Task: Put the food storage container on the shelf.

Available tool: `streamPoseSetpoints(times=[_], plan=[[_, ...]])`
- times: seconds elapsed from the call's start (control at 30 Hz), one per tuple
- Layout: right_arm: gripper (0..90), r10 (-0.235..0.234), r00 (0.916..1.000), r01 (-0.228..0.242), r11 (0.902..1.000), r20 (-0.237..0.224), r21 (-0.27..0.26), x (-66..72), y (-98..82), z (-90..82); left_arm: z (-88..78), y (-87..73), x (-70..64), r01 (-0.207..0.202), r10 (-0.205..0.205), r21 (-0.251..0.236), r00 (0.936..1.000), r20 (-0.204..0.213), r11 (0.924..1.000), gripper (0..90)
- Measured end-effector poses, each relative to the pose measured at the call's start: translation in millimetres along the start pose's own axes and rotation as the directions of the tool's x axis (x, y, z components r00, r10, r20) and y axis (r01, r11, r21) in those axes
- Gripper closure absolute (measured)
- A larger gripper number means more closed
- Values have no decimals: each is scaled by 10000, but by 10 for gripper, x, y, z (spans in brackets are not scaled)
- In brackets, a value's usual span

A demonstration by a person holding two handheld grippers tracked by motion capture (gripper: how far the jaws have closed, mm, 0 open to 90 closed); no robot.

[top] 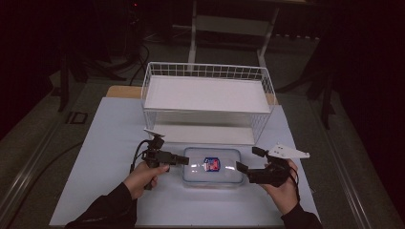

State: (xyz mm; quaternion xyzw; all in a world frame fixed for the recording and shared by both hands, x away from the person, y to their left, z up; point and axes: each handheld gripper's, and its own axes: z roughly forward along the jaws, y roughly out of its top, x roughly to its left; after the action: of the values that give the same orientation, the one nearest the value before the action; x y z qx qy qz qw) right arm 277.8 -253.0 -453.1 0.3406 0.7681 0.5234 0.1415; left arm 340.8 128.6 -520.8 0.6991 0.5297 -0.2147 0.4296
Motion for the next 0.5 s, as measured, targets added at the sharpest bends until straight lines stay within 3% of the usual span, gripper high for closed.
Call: streamPoseSetpoints(times=[0.07, 0.2, 0.23, 0.3, 0.33, 0.5], plan=[[104, 90, 9999, -89, 9999, -109, 76, -6, -7, -5, 32, -18, 57, 350, -353, 187, 9993, 117, 9992, 180], [103, 153, 9997, -149, 9996, -179, 242, -16, -23, -10, 52, -27, 74, 460, -467, 307, 9986, 243, 9985, 236], [104, 162, 9995, -153, 9993, -262, 349, -24, -41, -9, 64, -31, 104, 561, -598, 583, 9962, 633, 9967, 326], [104, 263, 9992, -249, 9985, -293, 496, -37, -61, -5, 60, -30, 108, 543, -607, 589, 9917, 1135, 9968, 412], [104, 350, 9987, -329, 9979, -368, 560, -49, -72, -2, 60, -30, 108, 543, -607, 589, 9917, 1135, 9968, 472], [129, 942, 9950, -911, 9922, -332, 852, -111, -132, 7, 40, -41, 92, 308, -354, 450, 9939, 1049, 9985, 489]])
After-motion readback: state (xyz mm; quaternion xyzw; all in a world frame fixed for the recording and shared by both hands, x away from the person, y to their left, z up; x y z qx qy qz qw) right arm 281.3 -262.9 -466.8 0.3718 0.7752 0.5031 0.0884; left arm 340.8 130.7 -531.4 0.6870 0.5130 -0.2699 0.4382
